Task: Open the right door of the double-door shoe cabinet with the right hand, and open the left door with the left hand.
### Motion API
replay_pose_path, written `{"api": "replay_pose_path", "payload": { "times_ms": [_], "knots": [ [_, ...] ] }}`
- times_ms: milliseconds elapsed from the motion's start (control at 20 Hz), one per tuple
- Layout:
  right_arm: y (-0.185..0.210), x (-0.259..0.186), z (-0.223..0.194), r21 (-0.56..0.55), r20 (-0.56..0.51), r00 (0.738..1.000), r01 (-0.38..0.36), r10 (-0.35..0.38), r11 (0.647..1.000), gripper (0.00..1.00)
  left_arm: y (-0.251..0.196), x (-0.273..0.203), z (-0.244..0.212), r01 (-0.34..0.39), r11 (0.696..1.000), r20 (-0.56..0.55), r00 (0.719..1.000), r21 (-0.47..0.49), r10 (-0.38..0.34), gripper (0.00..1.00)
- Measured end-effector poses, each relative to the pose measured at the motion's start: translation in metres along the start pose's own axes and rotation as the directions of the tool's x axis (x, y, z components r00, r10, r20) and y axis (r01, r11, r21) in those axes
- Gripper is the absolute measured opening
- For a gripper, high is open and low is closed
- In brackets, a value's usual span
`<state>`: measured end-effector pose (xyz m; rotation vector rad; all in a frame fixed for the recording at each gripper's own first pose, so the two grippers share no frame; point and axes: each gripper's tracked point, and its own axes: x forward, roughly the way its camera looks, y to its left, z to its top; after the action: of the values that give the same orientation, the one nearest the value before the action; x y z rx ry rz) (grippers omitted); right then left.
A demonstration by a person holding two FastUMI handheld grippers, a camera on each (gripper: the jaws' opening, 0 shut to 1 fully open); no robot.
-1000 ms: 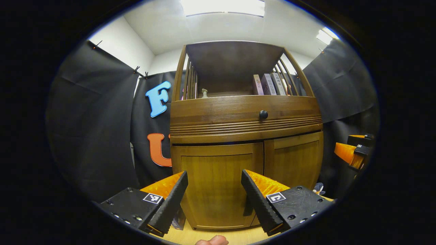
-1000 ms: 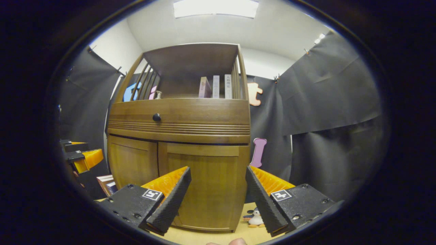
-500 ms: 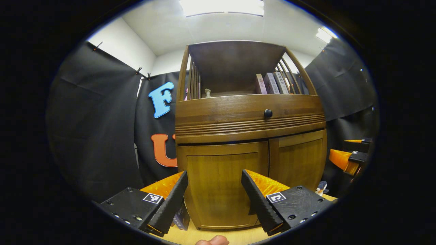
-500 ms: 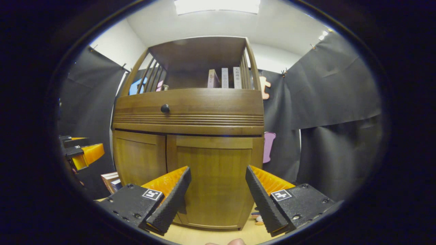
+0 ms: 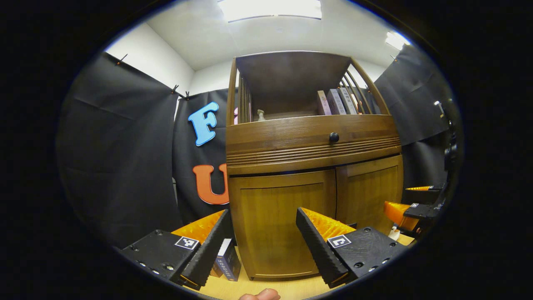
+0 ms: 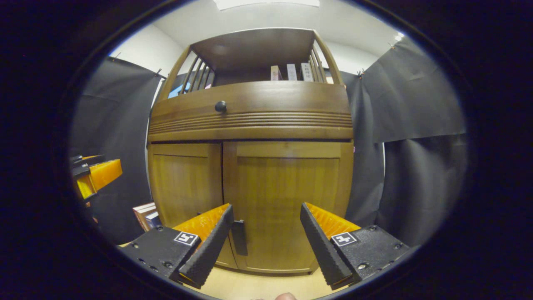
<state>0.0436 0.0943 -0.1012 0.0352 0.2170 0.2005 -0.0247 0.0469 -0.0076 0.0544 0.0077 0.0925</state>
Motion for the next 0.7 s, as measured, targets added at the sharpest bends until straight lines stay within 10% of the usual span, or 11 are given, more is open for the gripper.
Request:
{"api": "replay_pose_path", "payload": {
  "times_ms": [700],
  "knots": [
    [0.034,0.085,-0.11,0.045,-0.251,0.967,-0.03,0.04,0.999,0.9,0.054,-0.013,-0.008,-0.092,0.995,-0.017,0.996,0.034,0.092,0.96]
  ]
}}
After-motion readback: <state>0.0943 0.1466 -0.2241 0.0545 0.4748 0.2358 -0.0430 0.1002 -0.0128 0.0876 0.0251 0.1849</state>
